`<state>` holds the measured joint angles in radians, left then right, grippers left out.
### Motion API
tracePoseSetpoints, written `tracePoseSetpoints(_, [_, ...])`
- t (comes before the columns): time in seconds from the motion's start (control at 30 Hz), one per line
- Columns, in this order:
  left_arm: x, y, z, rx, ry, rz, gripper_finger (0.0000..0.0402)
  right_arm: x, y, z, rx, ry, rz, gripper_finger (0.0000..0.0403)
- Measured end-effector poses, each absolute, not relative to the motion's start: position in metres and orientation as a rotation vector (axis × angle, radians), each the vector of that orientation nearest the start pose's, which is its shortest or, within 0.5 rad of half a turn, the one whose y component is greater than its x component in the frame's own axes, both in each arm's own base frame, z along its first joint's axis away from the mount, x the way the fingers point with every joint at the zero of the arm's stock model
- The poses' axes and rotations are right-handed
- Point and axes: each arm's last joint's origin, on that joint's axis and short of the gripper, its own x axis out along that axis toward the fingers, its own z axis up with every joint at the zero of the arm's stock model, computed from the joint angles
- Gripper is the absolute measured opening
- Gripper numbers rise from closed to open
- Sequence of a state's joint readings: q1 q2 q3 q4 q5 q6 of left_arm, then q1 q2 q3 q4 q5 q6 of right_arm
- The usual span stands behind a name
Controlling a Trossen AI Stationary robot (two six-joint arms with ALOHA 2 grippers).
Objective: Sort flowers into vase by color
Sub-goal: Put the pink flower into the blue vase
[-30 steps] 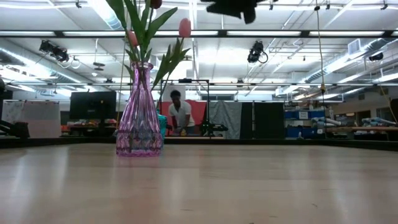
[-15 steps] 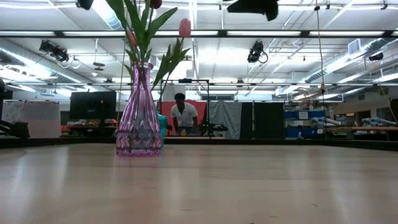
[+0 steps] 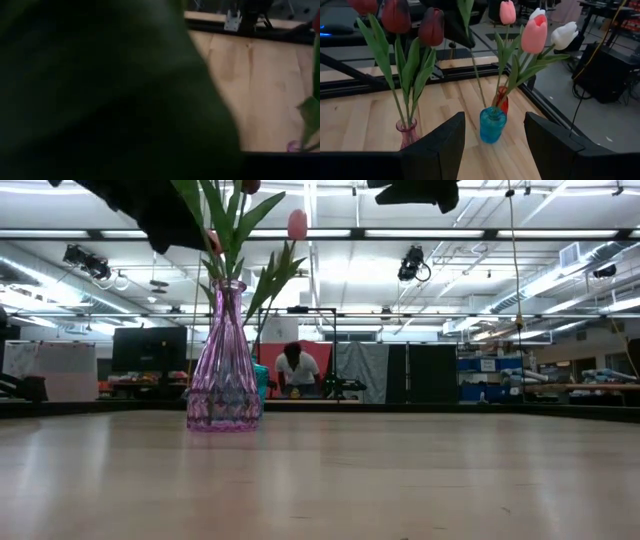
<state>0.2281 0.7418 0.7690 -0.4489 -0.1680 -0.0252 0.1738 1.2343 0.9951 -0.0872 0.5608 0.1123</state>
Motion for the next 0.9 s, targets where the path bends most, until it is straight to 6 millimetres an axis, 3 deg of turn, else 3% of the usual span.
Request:
tracePoseSetpoints(0.6, [0.168,0.055,0.272,-0.027,0.467,0.452,0.0010,0.271,0.032,0.324,-0.006,0.277,-0.404,0.0214])
tracePoseSetpoints(0.9, [0.189,0.061,0.255,0.013,0.543,0.442,0.0011,0.274,0.032,0.324,0.000,0.267,-0.395,0.0214])
